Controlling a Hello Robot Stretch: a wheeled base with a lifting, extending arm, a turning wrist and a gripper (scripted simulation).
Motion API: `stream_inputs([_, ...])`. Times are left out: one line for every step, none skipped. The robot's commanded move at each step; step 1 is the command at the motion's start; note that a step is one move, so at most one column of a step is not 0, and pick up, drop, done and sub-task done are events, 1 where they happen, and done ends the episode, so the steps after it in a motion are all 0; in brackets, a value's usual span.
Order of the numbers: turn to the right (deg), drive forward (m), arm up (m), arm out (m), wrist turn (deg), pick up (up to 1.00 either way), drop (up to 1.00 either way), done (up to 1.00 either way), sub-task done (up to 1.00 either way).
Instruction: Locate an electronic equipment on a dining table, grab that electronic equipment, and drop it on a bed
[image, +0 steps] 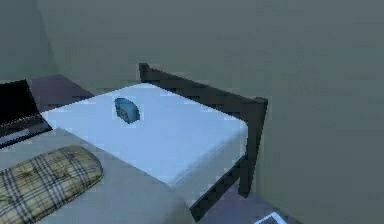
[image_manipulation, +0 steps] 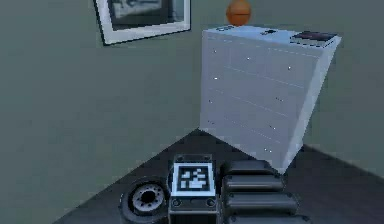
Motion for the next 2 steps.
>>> stream_inputs([45.0,0.00,0.00,0.00,0.0,0.00,0.00,0.00,0.00])
stream_inputs([45.0,0.00,0.00,0.00,0.0,0.00,0.00,0.00,0.00])
